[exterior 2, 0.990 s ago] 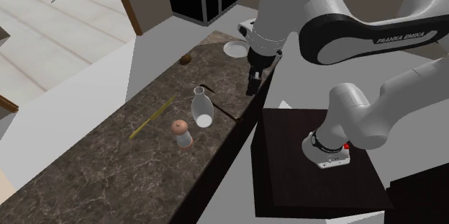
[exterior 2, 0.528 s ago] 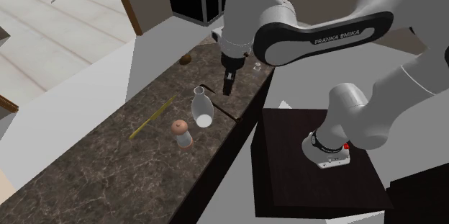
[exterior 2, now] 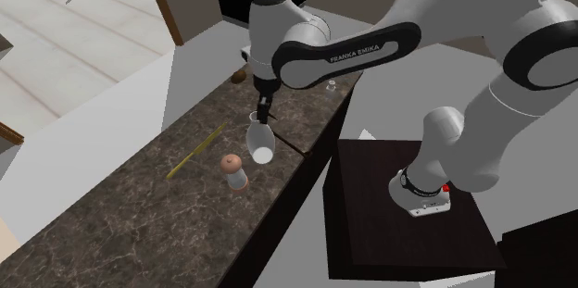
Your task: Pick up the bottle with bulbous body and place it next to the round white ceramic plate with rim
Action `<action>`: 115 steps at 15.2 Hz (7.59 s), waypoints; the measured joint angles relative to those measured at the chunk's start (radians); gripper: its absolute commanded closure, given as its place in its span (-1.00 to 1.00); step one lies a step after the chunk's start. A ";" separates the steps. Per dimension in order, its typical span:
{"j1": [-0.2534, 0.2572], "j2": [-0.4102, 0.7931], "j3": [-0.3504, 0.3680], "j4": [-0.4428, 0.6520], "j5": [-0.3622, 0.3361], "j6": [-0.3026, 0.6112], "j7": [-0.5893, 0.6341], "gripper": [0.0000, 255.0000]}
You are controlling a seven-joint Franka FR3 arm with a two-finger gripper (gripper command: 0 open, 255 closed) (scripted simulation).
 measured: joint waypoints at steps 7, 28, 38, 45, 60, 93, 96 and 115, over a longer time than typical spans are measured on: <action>-0.010 0.165 -0.015 0.098 0.070 0.053 -0.069 -1.00; -0.009 0.190 -0.013 0.068 0.080 0.108 -0.074 1.00; -0.007 0.154 -0.013 0.145 0.064 -0.005 -0.059 1.00; -0.007 0.142 -0.014 0.227 0.058 -0.098 -0.052 1.00; -0.009 0.140 -0.016 0.426 0.054 -0.298 -0.044 1.00; -0.125 0.409 -0.049 1.244 0.155 -0.861 -0.104 1.00; -0.148 0.334 -0.070 1.129 0.139 -0.823 -0.164 1.00; -0.478 0.345 -0.249 1.136 0.224 -0.868 -0.628 1.00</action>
